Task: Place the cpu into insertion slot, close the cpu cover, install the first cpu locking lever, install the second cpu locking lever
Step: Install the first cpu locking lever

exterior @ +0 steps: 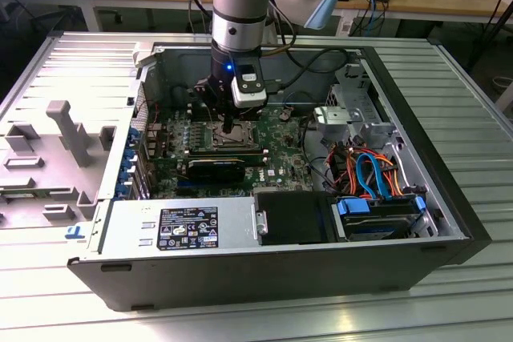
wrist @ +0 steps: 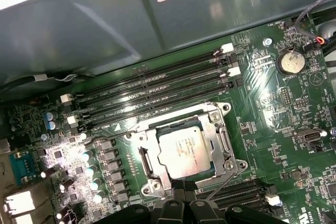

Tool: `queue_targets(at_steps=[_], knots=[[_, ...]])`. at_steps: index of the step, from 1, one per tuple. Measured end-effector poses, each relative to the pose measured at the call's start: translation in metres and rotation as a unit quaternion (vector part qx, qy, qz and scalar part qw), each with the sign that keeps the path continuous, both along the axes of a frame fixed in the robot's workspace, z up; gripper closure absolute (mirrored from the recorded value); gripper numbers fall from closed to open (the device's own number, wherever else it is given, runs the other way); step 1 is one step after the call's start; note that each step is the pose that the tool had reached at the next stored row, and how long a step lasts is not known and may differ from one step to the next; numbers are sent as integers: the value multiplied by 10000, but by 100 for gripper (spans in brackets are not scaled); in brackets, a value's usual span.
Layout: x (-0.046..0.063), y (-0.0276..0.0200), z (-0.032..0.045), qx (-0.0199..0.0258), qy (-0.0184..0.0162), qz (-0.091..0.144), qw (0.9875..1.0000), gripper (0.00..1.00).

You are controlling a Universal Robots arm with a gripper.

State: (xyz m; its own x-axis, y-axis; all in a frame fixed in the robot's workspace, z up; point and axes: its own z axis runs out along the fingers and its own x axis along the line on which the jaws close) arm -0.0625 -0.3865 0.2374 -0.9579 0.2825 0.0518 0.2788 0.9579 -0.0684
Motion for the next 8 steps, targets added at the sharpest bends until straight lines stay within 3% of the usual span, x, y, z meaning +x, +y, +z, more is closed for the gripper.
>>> queue_targets(at_steps=[8], knots=[[0,0,0,0,0,95,10000,89]])
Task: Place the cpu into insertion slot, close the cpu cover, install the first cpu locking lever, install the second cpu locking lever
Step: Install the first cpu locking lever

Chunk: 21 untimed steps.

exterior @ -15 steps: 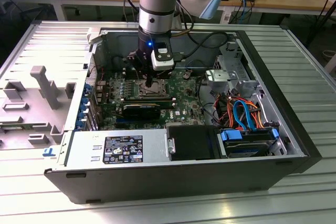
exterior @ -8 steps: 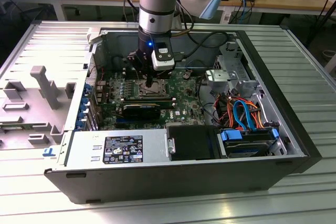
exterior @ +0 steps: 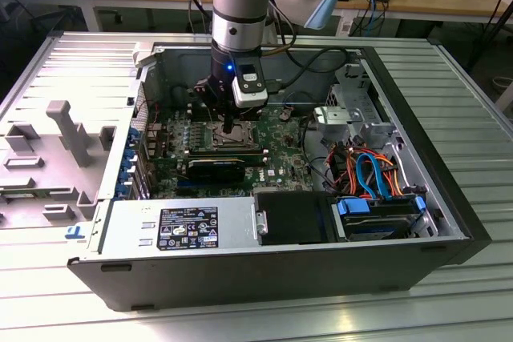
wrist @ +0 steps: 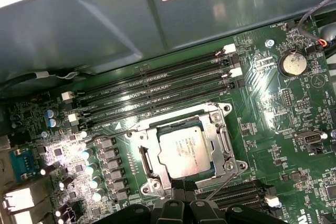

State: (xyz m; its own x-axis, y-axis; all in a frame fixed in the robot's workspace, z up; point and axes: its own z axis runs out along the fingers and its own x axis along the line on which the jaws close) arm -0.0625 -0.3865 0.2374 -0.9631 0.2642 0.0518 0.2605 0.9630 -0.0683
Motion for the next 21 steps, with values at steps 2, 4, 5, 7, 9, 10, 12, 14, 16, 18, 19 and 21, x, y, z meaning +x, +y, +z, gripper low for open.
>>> queue_targets(at_steps=[2,4,5,7,9,10,12,14,16,18,19,21], knots=[[0,0,0,0,0,23,10000,89],[0,0,0,0,0,41,10000,89],[0,0,0,0,0,49,10000,89],[0,0,0,0,0,64,10000,89],[0,0,0,0,0,79,10000,89],[0,0,0,0,0,86,10000,89],[0,0,0,0,0,107,9999,89],[0,0,0,0,0,125,9999,89],[0,0,0,0,0,138,9999,89],[0,0,0,0,0,153,9999,89],[0,0,0,0,0,159,9999,89],[0,0,0,0,0,184,9998,89]])
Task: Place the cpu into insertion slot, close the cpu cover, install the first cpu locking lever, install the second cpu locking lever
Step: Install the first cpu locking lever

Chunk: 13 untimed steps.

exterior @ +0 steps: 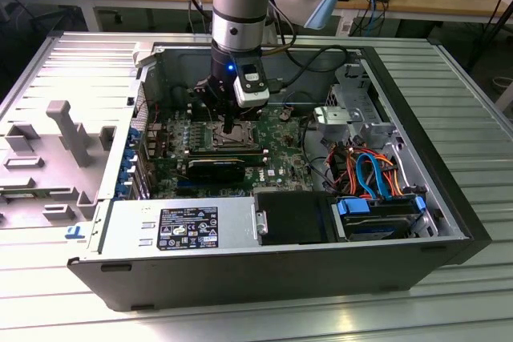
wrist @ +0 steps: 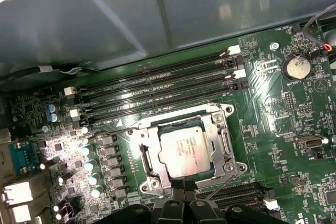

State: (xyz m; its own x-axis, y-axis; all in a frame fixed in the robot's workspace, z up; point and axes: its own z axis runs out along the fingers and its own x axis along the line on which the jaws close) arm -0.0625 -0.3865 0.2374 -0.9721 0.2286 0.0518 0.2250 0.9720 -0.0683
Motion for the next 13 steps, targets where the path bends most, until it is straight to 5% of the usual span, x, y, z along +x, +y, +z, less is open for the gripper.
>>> queue_targets(at_steps=[13], knots=[[0,0,0,0,0,95,10000,89]])
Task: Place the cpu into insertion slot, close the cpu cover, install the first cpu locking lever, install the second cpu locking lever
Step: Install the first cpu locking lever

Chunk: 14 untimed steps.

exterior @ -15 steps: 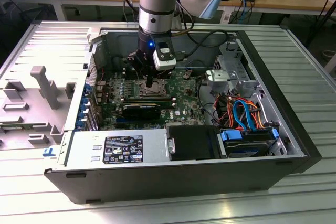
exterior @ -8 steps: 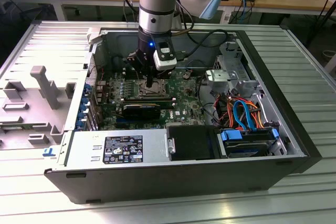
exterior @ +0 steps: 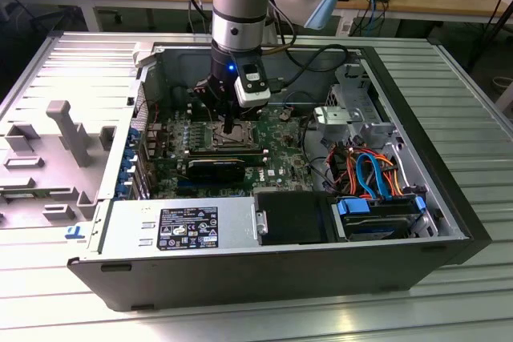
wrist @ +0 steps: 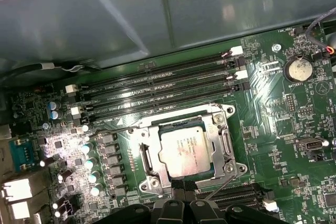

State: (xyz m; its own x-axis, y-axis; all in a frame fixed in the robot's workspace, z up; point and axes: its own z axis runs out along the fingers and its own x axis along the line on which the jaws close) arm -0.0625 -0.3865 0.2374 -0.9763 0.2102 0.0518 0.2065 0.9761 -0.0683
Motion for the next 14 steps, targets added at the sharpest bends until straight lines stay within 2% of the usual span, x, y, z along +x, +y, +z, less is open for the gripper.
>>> queue_targets(at_steps=[14], knots=[[0,0,0,0,0,110,9999,89]])
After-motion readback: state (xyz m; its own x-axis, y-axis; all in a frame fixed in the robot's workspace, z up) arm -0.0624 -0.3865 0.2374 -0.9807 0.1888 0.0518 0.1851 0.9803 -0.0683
